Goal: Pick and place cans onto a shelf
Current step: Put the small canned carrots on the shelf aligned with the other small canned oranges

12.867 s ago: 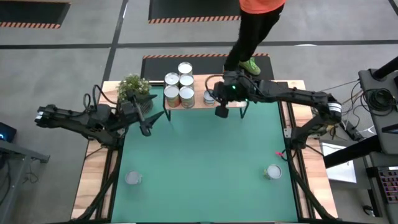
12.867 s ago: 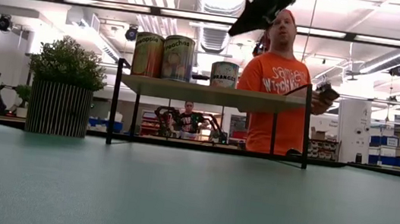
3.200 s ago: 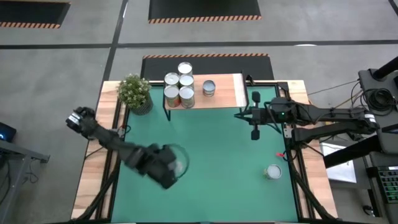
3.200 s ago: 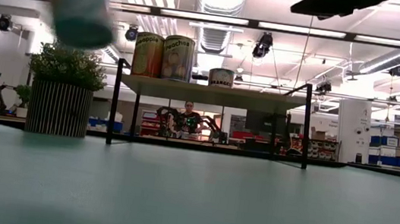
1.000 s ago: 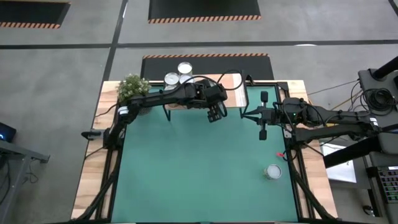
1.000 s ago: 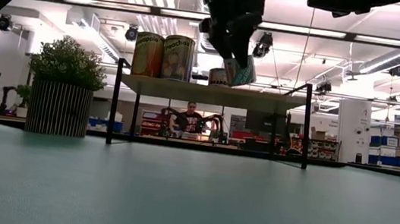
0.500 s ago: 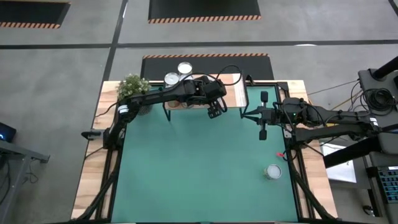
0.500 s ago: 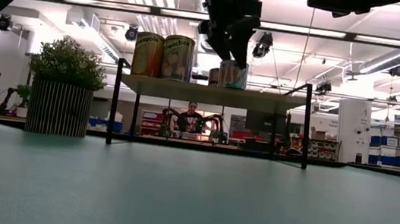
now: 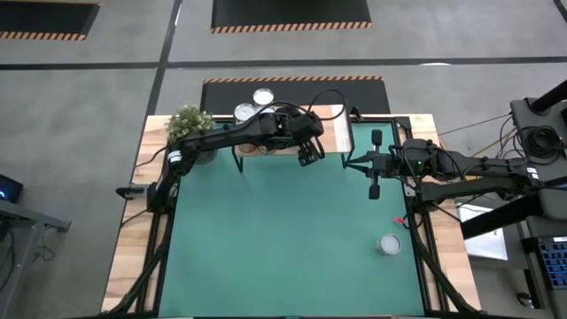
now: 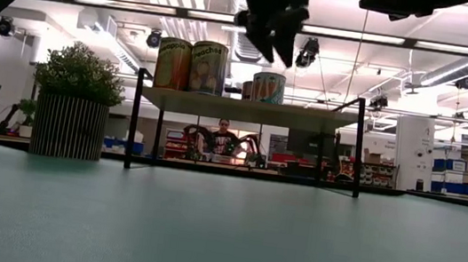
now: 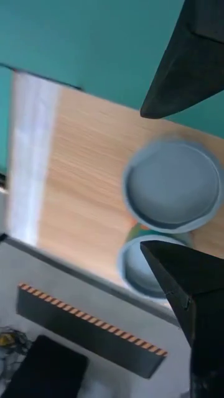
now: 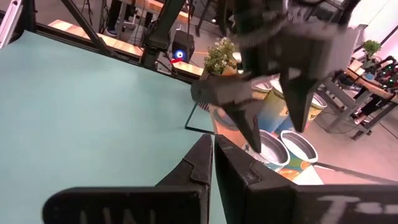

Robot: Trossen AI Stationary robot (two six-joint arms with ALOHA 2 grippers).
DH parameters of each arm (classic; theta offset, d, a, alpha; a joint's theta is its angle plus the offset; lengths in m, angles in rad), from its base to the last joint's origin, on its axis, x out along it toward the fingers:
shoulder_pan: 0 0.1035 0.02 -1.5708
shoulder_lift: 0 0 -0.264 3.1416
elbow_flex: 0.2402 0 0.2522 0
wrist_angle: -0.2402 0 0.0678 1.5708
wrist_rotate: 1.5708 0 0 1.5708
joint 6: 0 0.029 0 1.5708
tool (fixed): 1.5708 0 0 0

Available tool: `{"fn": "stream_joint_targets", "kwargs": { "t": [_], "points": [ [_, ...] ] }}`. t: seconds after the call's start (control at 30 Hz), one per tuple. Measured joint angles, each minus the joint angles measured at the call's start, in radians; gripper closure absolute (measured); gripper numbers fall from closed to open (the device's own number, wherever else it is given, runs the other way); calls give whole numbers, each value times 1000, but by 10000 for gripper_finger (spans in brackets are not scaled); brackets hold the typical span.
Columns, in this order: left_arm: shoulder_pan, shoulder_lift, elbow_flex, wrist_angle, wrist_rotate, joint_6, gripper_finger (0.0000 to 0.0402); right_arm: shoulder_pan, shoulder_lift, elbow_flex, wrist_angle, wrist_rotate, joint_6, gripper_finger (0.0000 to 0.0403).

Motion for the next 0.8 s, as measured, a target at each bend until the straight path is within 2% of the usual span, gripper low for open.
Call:
{"fn": "stream_joint_targets", "kwargs": {
  "t": [0.17, 0.27, 0.4, 0.53, 0.67, 0.73, 0.8],
  "points": [
    [3, -3, 57, 7, -39, 29, 89, 0, 0, 0, 0, 0, 0, 394],
    [13, -4, 53, 9, -71, 42, 116, 0, 0, 0, 0, 0, 0, 394],
    [16, 11, 40, -6, -69, 43, 189, 0, 0, 0, 0, 0, 0, 394],
    [19, 40, 38, -36, -19, 43, 285, 0, 0, 0, -1, 0, 0, 394],
    [22, 55, 38, -35, -14, 43, 379, 0, 0, 0, -1, 0, 0, 394],
    [23, 57, 38, -36, -14, 43, 393, 0, 0, 0, -1, 0, 0, 394],
    [23, 58, 38, -52, -14, 43, 383, 0, 0, 0, -1, 0, 0, 394]
  ]
}}
